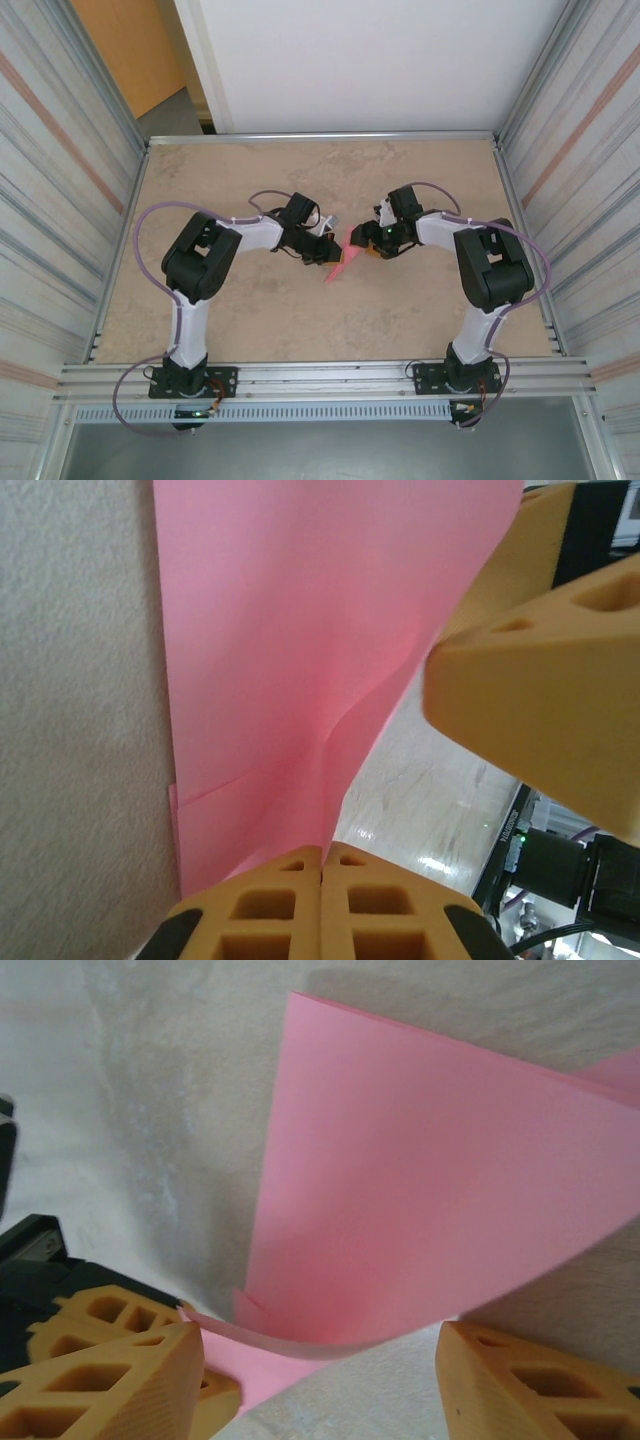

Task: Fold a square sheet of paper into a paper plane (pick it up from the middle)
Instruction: Fold the wing for the fifth time at the center of the table.

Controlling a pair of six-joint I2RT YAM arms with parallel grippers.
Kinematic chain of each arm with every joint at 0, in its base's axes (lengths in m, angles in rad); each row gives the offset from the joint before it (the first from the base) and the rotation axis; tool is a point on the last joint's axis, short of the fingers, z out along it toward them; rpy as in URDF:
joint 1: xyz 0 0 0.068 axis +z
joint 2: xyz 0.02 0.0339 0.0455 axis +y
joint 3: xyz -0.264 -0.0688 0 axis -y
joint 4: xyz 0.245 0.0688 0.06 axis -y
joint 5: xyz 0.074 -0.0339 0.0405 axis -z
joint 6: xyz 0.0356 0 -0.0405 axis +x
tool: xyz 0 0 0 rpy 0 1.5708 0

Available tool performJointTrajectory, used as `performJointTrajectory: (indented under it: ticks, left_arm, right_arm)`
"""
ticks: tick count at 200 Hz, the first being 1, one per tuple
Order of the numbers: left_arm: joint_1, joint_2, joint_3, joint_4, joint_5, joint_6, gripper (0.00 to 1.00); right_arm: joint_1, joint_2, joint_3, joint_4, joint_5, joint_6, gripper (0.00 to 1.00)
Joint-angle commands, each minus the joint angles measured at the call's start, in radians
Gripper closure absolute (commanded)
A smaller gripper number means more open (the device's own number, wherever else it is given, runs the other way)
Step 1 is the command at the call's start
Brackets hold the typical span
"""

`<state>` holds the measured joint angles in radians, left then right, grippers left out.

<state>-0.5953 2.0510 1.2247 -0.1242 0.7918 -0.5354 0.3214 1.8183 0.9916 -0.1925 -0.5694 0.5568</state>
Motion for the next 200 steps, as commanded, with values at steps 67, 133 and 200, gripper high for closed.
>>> performJointTrajectory:
  ticks: [67,133,200]
  left_arm:
    - [0.017,0.006,-0.007,0.036,0.019,-0.063,0.91]
    - [0.016,-0.013,-0.024,0.034,0.006,-0.061,0.81]
    - [0.009,-0.14,-0.071,0.007,-0.134,-0.048,0.71]
  right_arm:
    - [0.027,0.088,0.063,-0.1,0.114,-0.042,0.42]
    - [0.042,0.146,0.116,-0.171,0.175,-0.031,0.45]
    - [0.052,0.178,0.14,-0.204,0.187,-0.021,0.46]
